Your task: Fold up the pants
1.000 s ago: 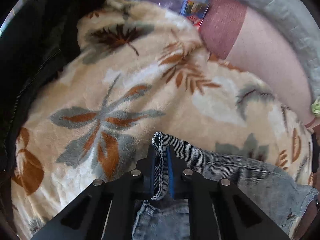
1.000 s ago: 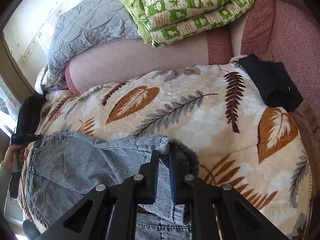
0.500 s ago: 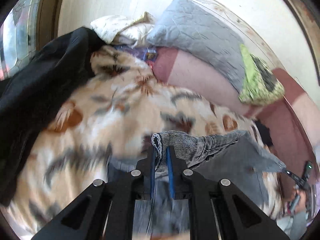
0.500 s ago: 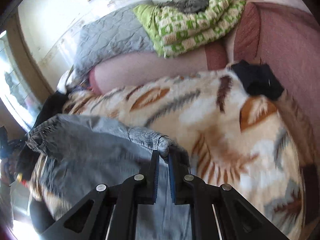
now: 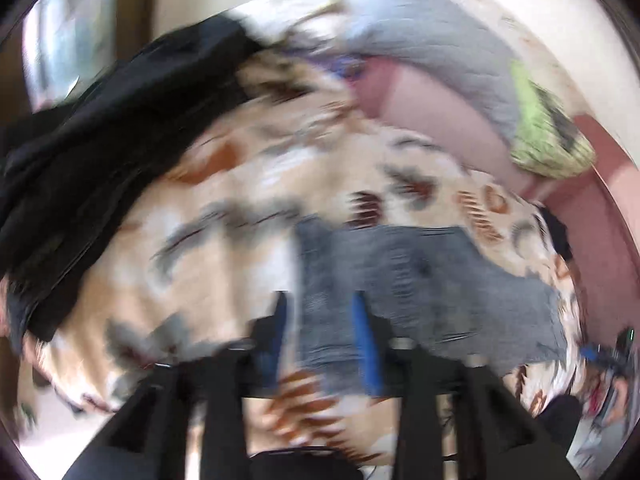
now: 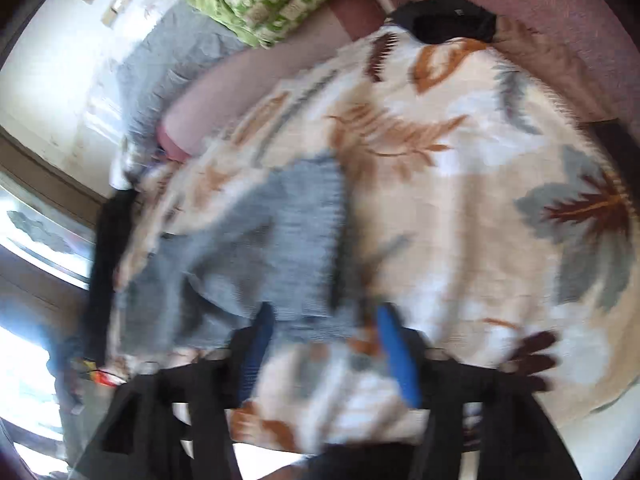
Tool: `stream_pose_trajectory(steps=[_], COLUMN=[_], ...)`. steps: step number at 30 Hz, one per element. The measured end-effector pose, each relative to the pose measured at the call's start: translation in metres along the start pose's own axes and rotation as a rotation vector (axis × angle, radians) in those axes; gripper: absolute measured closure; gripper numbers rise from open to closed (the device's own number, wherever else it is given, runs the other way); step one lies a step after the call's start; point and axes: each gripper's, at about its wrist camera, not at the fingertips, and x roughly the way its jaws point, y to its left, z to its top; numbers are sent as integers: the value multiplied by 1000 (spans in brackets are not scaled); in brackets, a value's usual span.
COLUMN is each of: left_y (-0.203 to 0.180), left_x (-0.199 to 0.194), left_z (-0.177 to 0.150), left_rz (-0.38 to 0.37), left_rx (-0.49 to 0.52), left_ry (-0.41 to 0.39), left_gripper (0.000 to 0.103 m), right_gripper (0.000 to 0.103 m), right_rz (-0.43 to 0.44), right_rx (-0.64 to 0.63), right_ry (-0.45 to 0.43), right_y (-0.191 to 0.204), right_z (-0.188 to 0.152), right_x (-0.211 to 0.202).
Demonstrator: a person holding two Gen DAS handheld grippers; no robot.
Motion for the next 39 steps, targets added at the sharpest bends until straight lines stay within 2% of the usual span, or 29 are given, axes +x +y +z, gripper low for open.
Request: stream_pose_trajectory(steps=[1, 3, 5, 9, 11, 12, 13, 15, 17, 18, 19, 20, 21, 22, 23, 25, 27, 28, 29, 32, 33, 34, 35, 36, 37, 38, 39], left_y=[-25, -67, -90, -119, -122, -120, -117, -107, -94, -90, -86, -82, -79, -72, -67, -67, -72, -75, -79, -94, -97, -100, -99, -96, -91, -84, -83], left_x=[4, 20, 39, 81, 99, 100, 108, 116, 116, 115, 115, 116, 118, 120, 120, 112, 98, 89, 81, 61, 61, 66, 79, 98, 116, 127, 124], left_z=[0, -5, -8, -25, -36, -40, -45, -50, -46, -46, -42, -39, -37, -33, -30, -29, -30, -28, -27, -28, -29, -32, -37, -42, -45, -50, -50], left_rz=[-19, -49, -46, 66, 130, 156, 190, 205, 153, 150, 165, 211, 207, 169, 142, 140, 147, 142, 129, 76, 79, 107, 159, 219, 275, 298, 288], left_rx=[53, 116, 151, 246, 289, 299, 314, 333, 319, 318, 323, 342, 341, 310, 279, 291, 297, 290, 287, 280, 284, 287, 288, 292, 296, 285, 271], left_ry=[-17, -15, -5, 24, 75, 90, 122, 165, 189, 195, 200, 203, 215, 238, 251, 229, 191, 170, 152, 81, 75, 72, 96, 156, 214, 237, 213], left_gripper=[54, 54, 54, 54, 54, 54, 54, 51, 51, 51, 52, 49, 48, 48, 48, 48, 48, 48, 48, 48, 48, 47, 45, 44, 42, 39, 39], right_gripper=[41, 41, 41, 46, 53, 70, 80, 82, 82, 82, 82, 82, 78, 73, 70, 63, 55, 55, 55, 55, 54, 50, 46, 39, 42, 48, 49], right_rz=[-29, -34, -84, -138, -185, -221, -253, -303, -344, -362, -406, -428, -390, -384, -389, -358, -384, -390, -361, -121, -70, -13, -4, -67, -135, -157, -154], right_rx=[14, 78, 118, 91, 35, 1, -40, -123, -179, -198, -223, -249, -239, -211, -207, -183, -162, -163, -165, -152, -140, -121, -97, -67, -29, -15, -34], right_ry=[14, 32, 59, 82, 123, 145, 161, 160, 147, 143, 142, 167, 202, 250, 245, 192, 106, 71, 38, -1, 1, 10, 48, 113, 177, 181, 145], right_y=[8, 10, 8, 12, 16, 19, 23, 34, 40, 39, 37, 31, 25, 13, 12, 12, 18, 24, 33, 58, 62, 63, 56, 46, 33, 27, 34], right_z=[3, 7, 9, 13, 10, 10, 10, 12, 15, 17, 18, 17, 16, 11, 10, 10, 15, 17, 21, 28, 29, 29, 27, 21, 17, 15, 19], right_x=[8, 21, 37, 61, 71, 76, 79, 71, 60, 52, 49, 53, 59, 70, 73, 61, 43, 35, 27, 21, 27, 37, 57, 79, 97, 103, 94])
